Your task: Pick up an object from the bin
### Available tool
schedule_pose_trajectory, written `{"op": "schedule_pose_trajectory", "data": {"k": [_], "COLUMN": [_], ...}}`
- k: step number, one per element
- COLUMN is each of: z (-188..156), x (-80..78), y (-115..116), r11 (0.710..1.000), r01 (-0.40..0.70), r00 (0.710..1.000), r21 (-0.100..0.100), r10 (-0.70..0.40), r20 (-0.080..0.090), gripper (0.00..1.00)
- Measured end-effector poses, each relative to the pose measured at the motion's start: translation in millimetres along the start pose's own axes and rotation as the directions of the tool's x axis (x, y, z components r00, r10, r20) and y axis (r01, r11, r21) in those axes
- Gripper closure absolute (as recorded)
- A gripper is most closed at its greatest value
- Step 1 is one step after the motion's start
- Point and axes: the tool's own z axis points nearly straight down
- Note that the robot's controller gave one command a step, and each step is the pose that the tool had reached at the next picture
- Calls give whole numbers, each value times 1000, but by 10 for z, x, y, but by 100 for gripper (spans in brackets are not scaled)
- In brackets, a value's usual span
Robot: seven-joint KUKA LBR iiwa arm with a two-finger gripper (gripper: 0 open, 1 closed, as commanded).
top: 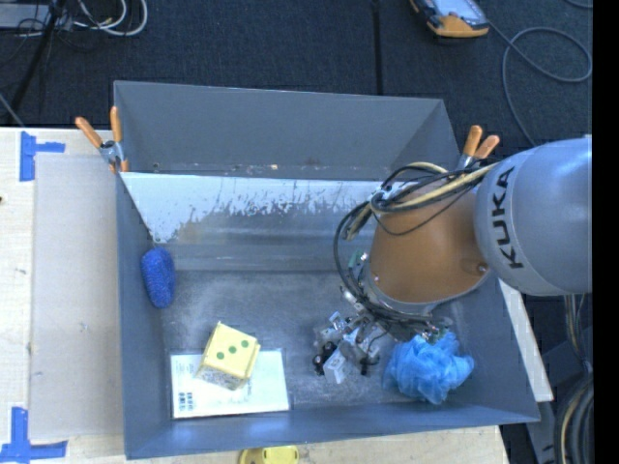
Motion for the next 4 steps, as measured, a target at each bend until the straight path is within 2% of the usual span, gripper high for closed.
{"op": "schedule_pose_trajectory", "data": {"k": [1,2,4], "z": [-205,-384,-518], "x": [9,-4,-6], "y": [10,1,7], "r11": [1000,1000,1000], "r01": [0,-2,-4], "r00": [1000,1000,1000], "r21": [-3,4,4], "r10": [0,2,4], "r20": [-3,5,5], "gripper": [100,100,100]}}
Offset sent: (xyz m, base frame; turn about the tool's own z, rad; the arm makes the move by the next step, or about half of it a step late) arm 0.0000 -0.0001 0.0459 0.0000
